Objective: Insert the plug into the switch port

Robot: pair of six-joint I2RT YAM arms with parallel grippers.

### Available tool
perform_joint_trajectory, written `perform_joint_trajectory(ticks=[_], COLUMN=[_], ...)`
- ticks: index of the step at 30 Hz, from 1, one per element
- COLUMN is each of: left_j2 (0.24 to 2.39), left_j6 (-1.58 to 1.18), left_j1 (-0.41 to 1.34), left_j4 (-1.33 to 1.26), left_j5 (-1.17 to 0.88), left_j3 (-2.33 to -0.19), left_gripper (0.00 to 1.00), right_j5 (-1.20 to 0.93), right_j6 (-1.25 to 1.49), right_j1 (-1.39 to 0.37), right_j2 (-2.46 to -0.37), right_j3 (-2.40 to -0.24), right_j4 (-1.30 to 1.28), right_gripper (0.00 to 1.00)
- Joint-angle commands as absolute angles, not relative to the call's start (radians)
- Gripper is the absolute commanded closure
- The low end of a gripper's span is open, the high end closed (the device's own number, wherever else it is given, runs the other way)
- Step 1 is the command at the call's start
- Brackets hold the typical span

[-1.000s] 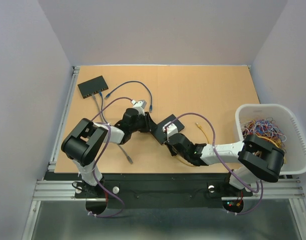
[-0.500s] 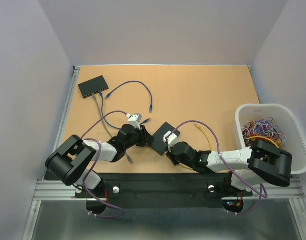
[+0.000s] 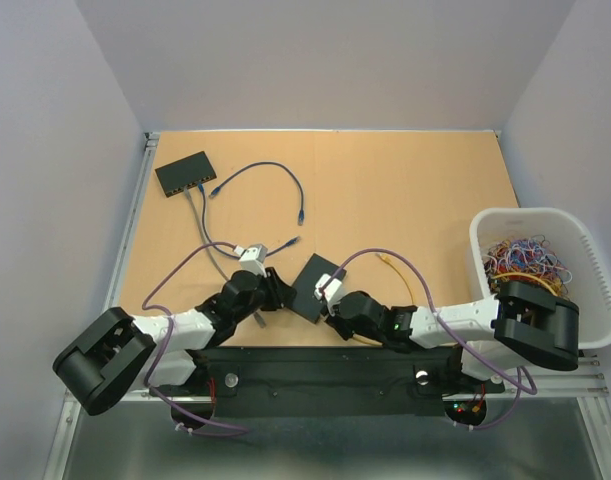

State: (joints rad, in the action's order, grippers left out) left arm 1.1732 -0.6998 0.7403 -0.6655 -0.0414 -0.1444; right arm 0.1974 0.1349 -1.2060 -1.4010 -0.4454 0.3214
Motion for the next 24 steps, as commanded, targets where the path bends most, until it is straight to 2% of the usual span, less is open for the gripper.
perform_joint_trajectory(ticks=[1,9,17,24], left_j2=[1.169,1.242,1.305,1.304], left_j6=[-0.841,-0.839,-0.854,-0.864], left_j1=[0.877,0.968,1.080,1.086], left_j4=[-0.597,-0.581,-0.580,-0.563], left_j5=[-0.341,-0.319,-0.288,-0.256], left_j3=[-0.110,-0.166,-0.216,-0.224], left_gripper=[0.62,0.61,0.62,0.62], right_j5=[0.160,0.022,0.047,0.097], right_j6=[0.059,-0.028,-0.074,-0.054], right_j1=[-1.212,-1.223,-1.235,-1.235], right_j2=[-1.407,-1.443,-1.506,-1.505], right_j3=[-0.540,-0.629,-0.672,-0.657], right_j4=[0.541,0.531,0.577,0.588], right_gripper=[0.99,1.00,1.00,1.00])
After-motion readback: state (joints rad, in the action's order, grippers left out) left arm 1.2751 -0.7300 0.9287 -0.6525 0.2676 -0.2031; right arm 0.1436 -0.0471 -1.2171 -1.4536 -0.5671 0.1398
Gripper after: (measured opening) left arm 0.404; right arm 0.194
